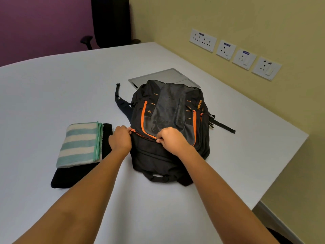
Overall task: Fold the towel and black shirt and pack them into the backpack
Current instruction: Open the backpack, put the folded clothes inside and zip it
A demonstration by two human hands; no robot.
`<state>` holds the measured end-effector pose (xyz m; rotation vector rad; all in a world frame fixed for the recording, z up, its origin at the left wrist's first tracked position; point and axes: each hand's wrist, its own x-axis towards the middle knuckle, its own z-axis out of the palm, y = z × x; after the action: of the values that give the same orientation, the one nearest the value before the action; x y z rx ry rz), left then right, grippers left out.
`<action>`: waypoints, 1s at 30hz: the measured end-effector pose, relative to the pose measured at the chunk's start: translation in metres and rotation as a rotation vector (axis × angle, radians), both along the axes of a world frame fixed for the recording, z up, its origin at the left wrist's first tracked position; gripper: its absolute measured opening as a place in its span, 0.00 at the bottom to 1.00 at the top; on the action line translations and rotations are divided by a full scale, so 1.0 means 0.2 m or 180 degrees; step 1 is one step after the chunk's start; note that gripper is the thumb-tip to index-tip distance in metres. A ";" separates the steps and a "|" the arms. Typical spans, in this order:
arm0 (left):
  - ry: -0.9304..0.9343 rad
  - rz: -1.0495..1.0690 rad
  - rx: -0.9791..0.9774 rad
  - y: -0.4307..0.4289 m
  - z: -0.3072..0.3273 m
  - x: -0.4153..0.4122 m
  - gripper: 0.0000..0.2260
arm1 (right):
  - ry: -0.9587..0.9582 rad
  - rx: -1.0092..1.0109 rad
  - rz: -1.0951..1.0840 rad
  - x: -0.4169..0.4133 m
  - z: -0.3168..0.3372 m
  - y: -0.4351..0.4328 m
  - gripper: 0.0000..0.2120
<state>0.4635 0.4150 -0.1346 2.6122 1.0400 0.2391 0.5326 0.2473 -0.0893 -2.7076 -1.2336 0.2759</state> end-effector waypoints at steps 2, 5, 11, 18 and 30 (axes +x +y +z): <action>-0.0041 0.0084 -0.0089 0.05 0.02 0.07 0.13 | 0.0136 0.0040 0.0002 0.02 0.04 0.00 0.09; -0.0104 0.0104 -0.0110 0.12 0.05 0.19 0.12 | 0.0360 0.0097 0.0027 0.04 0.10 -0.02 0.08; -0.0196 -0.0108 0.0215 0.23 0.01 0.36 0.12 | 0.0762 0.0215 0.0116 0.09 0.19 -0.09 0.08; -0.0217 -0.0199 0.0381 0.33 -0.07 0.54 0.12 | 0.1007 0.0398 0.0157 0.19 0.29 -0.13 0.09; -0.0480 -0.0087 0.0369 0.39 -0.21 0.65 0.10 | 0.1447 0.0171 0.0222 0.32 0.22 -0.04 0.08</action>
<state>0.5930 0.4923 -0.1772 2.6598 0.9649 0.4957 0.5963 0.2396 -0.0454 -2.3696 -1.1731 0.8014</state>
